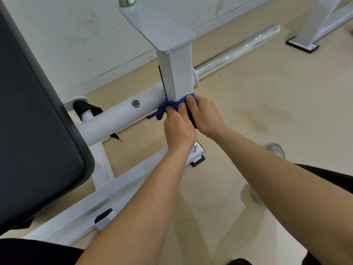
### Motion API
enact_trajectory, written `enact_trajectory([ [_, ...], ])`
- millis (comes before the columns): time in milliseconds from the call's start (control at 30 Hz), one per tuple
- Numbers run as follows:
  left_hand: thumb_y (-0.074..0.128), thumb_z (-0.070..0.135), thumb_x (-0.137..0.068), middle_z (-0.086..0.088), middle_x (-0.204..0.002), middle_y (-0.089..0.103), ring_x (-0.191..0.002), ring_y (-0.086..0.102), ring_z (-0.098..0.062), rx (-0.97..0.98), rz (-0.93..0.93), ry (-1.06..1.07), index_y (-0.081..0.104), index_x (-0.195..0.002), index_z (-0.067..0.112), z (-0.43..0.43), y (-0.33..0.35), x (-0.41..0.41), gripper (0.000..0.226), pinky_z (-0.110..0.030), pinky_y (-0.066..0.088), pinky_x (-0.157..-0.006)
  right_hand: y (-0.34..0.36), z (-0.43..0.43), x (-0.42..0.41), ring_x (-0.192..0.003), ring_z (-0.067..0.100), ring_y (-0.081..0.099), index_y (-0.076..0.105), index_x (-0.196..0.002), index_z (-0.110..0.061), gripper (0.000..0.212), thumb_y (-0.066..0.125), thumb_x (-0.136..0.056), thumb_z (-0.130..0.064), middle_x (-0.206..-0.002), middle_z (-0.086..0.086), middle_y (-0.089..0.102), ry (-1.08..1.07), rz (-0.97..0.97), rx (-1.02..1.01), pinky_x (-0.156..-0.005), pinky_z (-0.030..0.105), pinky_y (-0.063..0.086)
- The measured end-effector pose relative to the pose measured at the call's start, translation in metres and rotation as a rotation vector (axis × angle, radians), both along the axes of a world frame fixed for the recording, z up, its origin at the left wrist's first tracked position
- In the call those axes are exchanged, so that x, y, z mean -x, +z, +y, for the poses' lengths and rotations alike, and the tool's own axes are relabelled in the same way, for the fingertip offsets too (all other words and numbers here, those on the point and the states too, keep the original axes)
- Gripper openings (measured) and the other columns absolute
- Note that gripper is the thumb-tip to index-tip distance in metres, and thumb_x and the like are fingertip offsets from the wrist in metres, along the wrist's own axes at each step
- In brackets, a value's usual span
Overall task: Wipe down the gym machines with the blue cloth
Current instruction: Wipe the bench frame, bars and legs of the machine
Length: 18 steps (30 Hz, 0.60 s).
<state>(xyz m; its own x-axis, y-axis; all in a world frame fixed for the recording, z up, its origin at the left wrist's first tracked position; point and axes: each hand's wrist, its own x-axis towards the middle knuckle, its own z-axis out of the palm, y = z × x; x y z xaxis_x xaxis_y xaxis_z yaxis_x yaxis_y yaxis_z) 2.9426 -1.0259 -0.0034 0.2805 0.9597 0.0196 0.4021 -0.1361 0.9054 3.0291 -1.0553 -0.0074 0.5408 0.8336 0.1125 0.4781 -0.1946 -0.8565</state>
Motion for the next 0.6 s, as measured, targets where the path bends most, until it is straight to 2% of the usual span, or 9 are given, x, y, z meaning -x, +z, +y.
enact_trajectory([
  [67, 0.033, 0.034, -0.105, -0.01, -0.114, 0.065, -0.1, 0.061, -0.028, -0.012, 0.006, 0.031, 0.049, -0.124, 0.008, 0.0, -0.01, -0.004, 0.036, -0.028, 0.039, -0.075, -0.015, 0.004, 0.001, -0.065, 0.004, 0.051, 0.05, -0.079, -0.024, 0.037, 0.03, -0.109, -0.033, -0.071, -0.012, 0.055, -0.002, -0.009, -0.007, -0.054, 0.012, 0.031],
  [133, 0.035, 0.033, -0.105, -0.009, -0.114, 0.066, -0.097, 0.06, -0.027, -0.046, 0.038, 0.038, 0.048, -0.124, 0.009, 0.003, -0.024, -0.004, 0.033, -0.025, 0.034, -0.071, -0.032, 0.008, 0.001, -0.065, 0.011, 0.052, 0.051, -0.084, -0.02, 0.038, 0.026, -0.109, -0.033, -0.072, -0.009, 0.056, 0.001, -0.015, -0.036, -0.056, 0.017, 0.032],
  [200, 0.037, 0.031, -0.104, -0.006, -0.11, 0.066, -0.089, 0.056, -0.022, -0.066, 0.059, 0.034, 0.049, -0.123, 0.009, 0.008, -0.04, -0.003, 0.031, -0.02, 0.03, -0.066, -0.052, 0.011, 0.002, -0.071, 0.021, 0.056, 0.057, -0.093, -0.013, 0.046, 0.021, -0.105, -0.038, -0.08, -0.002, 0.062, 0.007, -0.01, -0.055, -0.061, 0.028, 0.038],
  [300, 0.038, 0.03, -0.104, 0.002, -0.1, 0.06, -0.085, 0.053, -0.016, -0.029, 0.096, 0.003, 0.05, -0.12, 0.01, 0.009, -0.058, -0.002, 0.028, -0.021, 0.032, -0.067, -0.076, 0.011, 0.003, -0.082, 0.022, 0.061, 0.061, -0.107, -0.01, 0.057, 0.017, -0.101, -0.045, -0.092, 0.001, 0.066, 0.028, 0.033, -0.022, -0.068, 0.031, 0.043],
  [367, 0.039, 0.03, -0.104, 0.005, -0.098, 0.056, -0.086, 0.053, -0.016, 0.004, 0.108, -0.024, 0.05, -0.119, 0.01, 0.007, -0.062, 0.001, 0.027, -0.021, 0.033, -0.068, -0.082, 0.008, 0.004, -0.089, 0.022, 0.063, 0.06, -0.111, -0.013, 0.053, 0.018, -0.104, -0.045, -0.099, 0.001, 0.067, 0.046, 0.078, 0.009, -0.076, 0.034, 0.048],
  [433, 0.038, 0.03, -0.105, 0.005, -0.099, 0.055, -0.087, 0.053, -0.015, 0.036, 0.094, -0.044, 0.051, -0.121, 0.01, 0.006, -0.056, 0.004, 0.029, -0.021, 0.035, -0.07, -0.078, 0.006, 0.004, -0.094, 0.021, 0.062, 0.057, -0.109, -0.018, 0.04, 0.022, -0.108, -0.039, -0.102, -0.001, 0.065, 0.065, 0.143, 0.022, -0.084, 0.036, 0.048],
  [500, 0.037, 0.032, -0.105, 0.004, -0.098, 0.056, -0.086, 0.054, -0.015, 0.04, 0.076, -0.048, 0.053, -0.12, 0.011, 0.006, -0.044, 0.005, 0.031, -0.023, 0.037, -0.073, -0.064, 0.005, 0.003, -0.094, 0.019, 0.061, 0.054, -0.104, -0.021, 0.034, 0.025, -0.109, -0.036, -0.1, -0.003, 0.065, 0.062, 0.194, -0.002, -0.083, 0.033, 0.045],
  [600, 0.036, 0.031, -0.106, 0.004, -0.096, 0.057, -0.085, 0.055, -0.015, 0.016, 0.013, -0.017, 0.054, -0.119, 0.01, 0.007, -0.035, 0.002, 0.031, -0.02, 0.038, -0.072, -0.045, 0.007, -0.001, -0.094, 0.019, 0.062, 0.056, -0.103, -0.018, 0.036, 0.026, -0.109, -0.037, -0.1, -0.002, 0.067, 0.068, 0.194, -0.055, -0.083, 0.03, 0.046],
])
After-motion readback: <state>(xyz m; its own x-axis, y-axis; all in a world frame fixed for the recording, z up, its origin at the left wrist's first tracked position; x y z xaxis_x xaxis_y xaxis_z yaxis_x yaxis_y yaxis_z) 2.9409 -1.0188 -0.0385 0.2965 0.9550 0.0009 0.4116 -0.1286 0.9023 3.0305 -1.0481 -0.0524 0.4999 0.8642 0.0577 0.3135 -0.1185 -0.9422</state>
